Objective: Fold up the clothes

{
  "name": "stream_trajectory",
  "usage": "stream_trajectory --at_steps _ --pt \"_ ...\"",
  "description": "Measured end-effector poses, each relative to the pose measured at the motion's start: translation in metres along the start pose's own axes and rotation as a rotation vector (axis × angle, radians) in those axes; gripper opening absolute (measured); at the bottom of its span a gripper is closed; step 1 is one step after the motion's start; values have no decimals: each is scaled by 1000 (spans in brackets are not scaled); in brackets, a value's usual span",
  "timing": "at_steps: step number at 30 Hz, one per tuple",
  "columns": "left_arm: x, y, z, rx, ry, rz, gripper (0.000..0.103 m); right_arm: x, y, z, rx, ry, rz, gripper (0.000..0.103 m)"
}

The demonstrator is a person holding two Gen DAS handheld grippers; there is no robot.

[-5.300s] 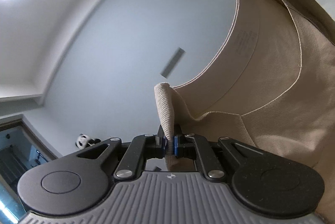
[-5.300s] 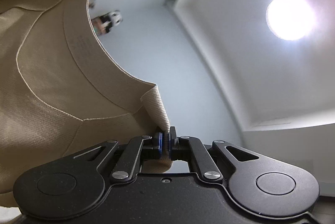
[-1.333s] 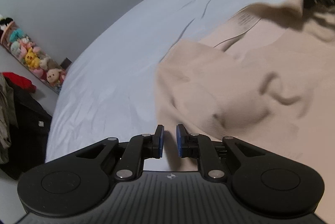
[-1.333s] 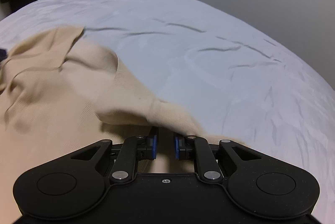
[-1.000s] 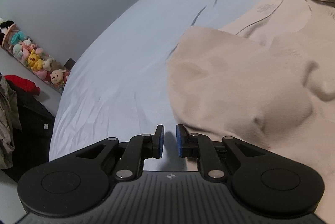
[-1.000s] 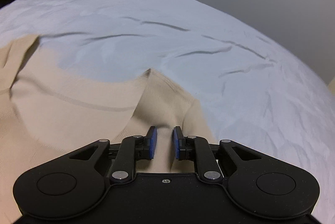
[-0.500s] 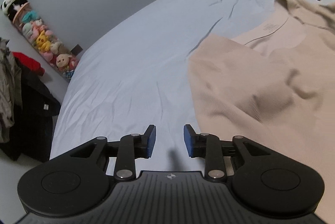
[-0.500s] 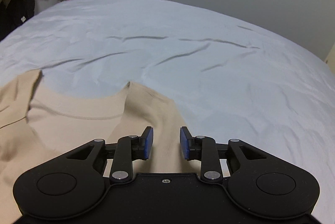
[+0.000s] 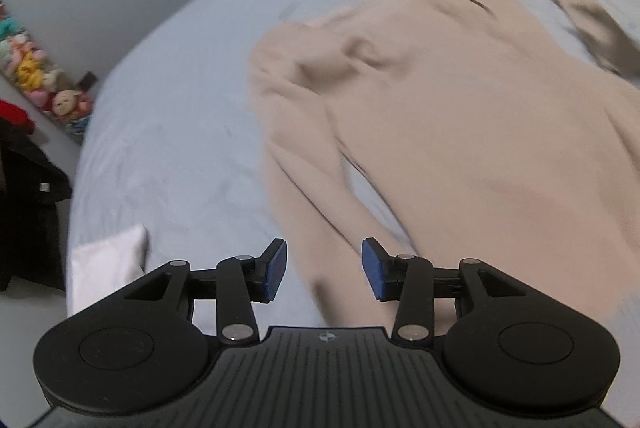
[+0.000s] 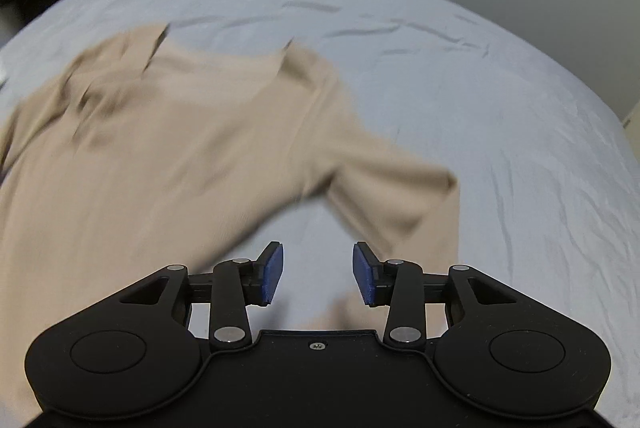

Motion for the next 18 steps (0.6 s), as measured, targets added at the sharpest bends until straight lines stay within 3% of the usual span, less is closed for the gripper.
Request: stream_trajectory --at_steps 5,9,13,15,18 --pt "21 15 35 2 -2 35 46 -29 -1 60 -68 93 -30 39" --pt "32 27 55 9 9 77 47 -54 -20 93 -111 155 0 42" --pt "47 43 68 28 -10 104 58 -62 -34 114 -150 162 7 47" --pt "56 46 70 28 -27 102 59 -64 -39 120 -149 154 15 48" --pt "73 38 69 -30 -79 118 60 -57 -41 121 -132 84 24 47"
Point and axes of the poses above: each gripper's, at about its wrist camera, not at the fingertips, and y roughly against the way its jaws point, x to its right, z to its underside, the point moved 9 cm from there along -y, roughly the way its jaws point, and after that the axes turned 14 degrees about -x, right-handed, at the moved point
